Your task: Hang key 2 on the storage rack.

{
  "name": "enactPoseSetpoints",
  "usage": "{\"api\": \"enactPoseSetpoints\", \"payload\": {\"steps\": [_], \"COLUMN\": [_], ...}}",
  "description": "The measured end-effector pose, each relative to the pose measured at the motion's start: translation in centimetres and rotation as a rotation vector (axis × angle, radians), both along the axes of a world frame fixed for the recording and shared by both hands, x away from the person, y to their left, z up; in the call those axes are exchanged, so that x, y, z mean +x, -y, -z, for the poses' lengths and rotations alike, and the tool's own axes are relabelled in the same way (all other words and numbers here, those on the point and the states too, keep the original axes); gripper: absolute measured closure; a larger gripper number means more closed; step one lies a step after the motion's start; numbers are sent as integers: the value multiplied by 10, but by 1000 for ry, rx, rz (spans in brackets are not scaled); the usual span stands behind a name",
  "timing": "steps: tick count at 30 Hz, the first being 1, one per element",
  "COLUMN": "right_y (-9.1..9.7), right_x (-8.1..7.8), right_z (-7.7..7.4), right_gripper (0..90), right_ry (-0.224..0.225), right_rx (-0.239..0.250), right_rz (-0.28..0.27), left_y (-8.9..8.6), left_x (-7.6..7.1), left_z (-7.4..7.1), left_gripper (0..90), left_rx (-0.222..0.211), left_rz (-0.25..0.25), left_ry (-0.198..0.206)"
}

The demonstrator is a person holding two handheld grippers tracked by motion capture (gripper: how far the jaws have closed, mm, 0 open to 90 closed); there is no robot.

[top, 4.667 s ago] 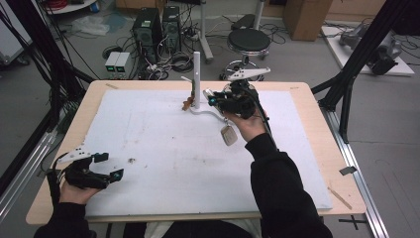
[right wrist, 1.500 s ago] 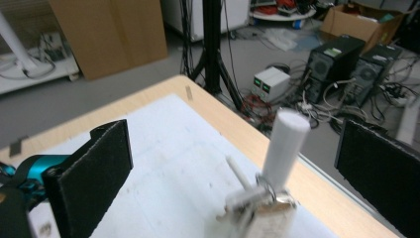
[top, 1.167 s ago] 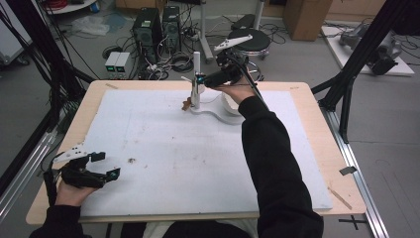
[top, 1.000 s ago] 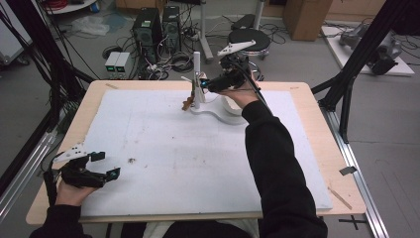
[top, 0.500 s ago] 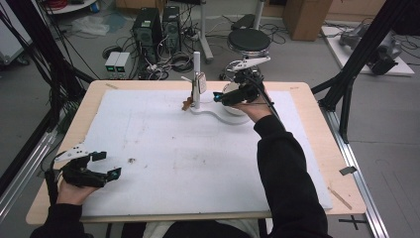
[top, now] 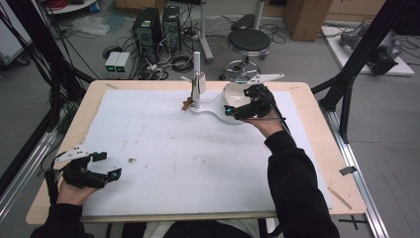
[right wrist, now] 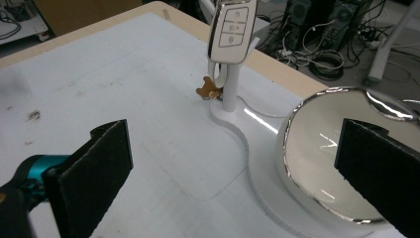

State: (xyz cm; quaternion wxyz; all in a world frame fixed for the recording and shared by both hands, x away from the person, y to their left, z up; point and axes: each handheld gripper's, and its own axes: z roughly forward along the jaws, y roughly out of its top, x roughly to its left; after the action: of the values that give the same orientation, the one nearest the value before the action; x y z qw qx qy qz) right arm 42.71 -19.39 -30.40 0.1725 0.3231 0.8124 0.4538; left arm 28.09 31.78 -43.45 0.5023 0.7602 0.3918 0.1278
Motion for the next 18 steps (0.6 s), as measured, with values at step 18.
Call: {"api": "enactPoseSetpoints", "payload": {"steps": [18], "right_y": [37], "right_x": [-29], "right_z": [33], "right_gripper": [4], "right_ry": [-5], "right_rx": [-17], "right_rz": [46], "left_y": [5], "left_x": [-2], "left_z": [-1], "left_gripper": [17], "left_rx": [8], "left_rz": [13], "left_ry": [-4]}}
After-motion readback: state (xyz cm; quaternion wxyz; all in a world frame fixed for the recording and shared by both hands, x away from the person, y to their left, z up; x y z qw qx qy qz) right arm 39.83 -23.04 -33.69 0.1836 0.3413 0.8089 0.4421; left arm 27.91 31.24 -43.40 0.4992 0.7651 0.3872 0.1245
